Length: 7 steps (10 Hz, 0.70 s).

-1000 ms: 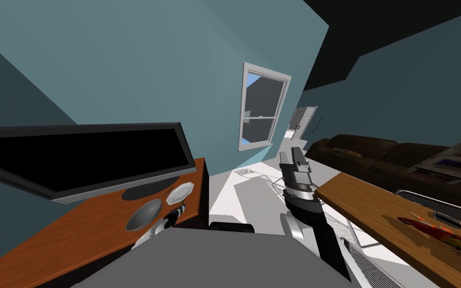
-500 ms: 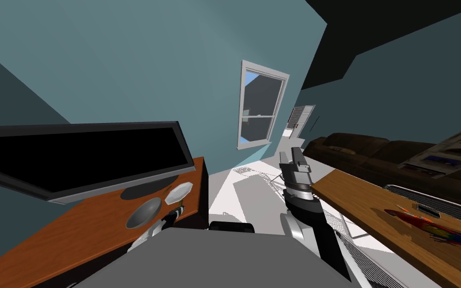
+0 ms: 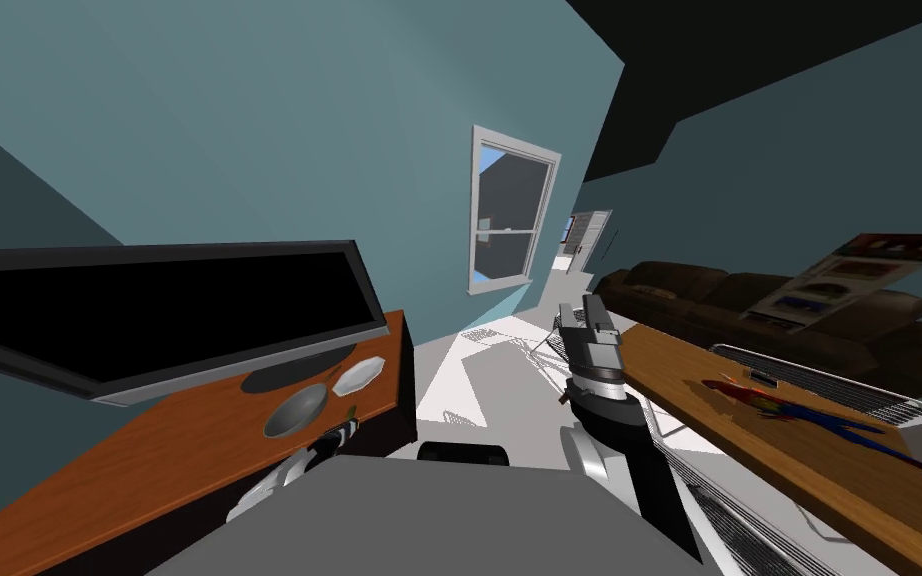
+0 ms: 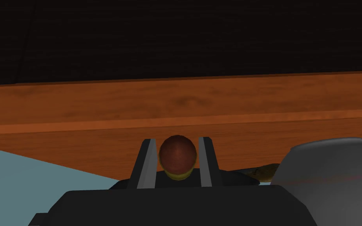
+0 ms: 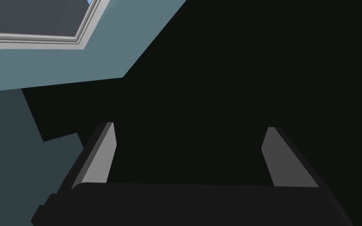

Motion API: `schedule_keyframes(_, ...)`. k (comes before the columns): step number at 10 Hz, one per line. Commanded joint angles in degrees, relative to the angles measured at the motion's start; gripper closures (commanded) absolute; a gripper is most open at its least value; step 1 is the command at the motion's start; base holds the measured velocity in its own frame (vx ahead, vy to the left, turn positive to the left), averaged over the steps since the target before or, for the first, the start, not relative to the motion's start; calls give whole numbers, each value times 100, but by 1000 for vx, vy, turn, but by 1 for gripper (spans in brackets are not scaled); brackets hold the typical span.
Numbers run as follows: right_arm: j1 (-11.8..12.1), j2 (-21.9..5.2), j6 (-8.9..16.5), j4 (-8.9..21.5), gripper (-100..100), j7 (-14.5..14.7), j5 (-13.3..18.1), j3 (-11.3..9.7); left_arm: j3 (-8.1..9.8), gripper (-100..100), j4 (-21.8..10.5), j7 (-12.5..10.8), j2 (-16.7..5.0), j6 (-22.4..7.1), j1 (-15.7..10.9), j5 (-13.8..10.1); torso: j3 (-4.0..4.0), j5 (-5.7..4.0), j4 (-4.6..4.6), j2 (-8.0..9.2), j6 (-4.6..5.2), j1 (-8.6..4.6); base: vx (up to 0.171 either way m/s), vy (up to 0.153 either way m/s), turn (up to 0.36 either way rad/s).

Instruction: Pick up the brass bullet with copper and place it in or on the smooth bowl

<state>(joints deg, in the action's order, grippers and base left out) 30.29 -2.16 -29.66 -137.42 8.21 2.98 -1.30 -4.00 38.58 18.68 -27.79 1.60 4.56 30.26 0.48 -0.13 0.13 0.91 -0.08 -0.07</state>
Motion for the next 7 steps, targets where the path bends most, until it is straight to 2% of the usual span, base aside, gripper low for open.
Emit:
schedule_keyframes(1,0,0,0,0,0,0,0,0,-167,100,124,-74,-124,-15,120,-78,0,0,0,0,0,0,-165,-31,-63)
schedule_keyframes(7,1,0,0,0,0,0,0,1,-748,100,142,-373,-733,188,371,-369,-17,-1,-2,-35,8,5,-127,-30,-80)
